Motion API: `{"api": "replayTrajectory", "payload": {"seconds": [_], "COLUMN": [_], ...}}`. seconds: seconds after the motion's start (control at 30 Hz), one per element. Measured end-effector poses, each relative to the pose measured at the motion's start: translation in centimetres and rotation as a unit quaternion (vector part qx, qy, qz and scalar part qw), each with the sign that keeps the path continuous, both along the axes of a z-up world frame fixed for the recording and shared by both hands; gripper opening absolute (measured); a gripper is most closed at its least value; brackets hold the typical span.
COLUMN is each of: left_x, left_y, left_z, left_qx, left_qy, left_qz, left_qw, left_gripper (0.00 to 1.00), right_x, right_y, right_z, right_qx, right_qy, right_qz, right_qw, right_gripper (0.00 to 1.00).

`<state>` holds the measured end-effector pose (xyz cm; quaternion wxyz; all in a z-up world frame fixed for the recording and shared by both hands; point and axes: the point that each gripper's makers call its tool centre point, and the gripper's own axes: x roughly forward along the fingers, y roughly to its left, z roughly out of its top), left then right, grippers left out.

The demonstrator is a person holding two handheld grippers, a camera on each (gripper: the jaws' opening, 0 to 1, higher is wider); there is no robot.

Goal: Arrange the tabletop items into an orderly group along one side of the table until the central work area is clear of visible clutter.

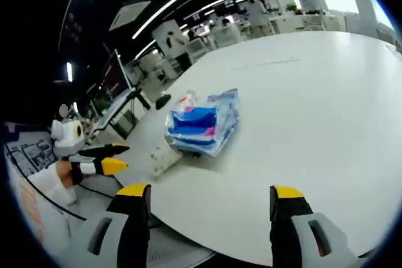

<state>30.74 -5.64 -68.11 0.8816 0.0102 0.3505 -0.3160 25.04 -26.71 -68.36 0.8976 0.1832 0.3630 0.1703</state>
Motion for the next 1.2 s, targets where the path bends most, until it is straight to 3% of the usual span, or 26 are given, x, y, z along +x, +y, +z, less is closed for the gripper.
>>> {"api": "replayTrajectory", "payload": {"seconds": [0.43,0.57,1.2], "left_x": [-0.3,-0.2,-0.9], "left_y": [0.0,-0.2,0.2], "left_z": [-0.1,0.3,-0.1], "left_qx": [-0.011,-0.001,0.006], "left_qy": [0.004,-0.008,0.0], "left_qz": [0.005,-0.005,-0.002], "left_qw": [0.9999,1.0,1.0], "left_gripper": [0.75,0.75,0.75], "right_x": [-0.7,-0.4,-0.7], "right_y": [-0.5,-0.6,-0.7], "right_z": [-0.6,-0.3,-1.4], "right_qx": [-0.007,-0.008,-0.02], "right_qy": [0.017,0.009,0.026], "right_qz": [-0.003,-0.003,0.001], "right_qw": [0.9998,0.9999,0.9995], "right_gripper": [0.78,0.78,0.75]}}
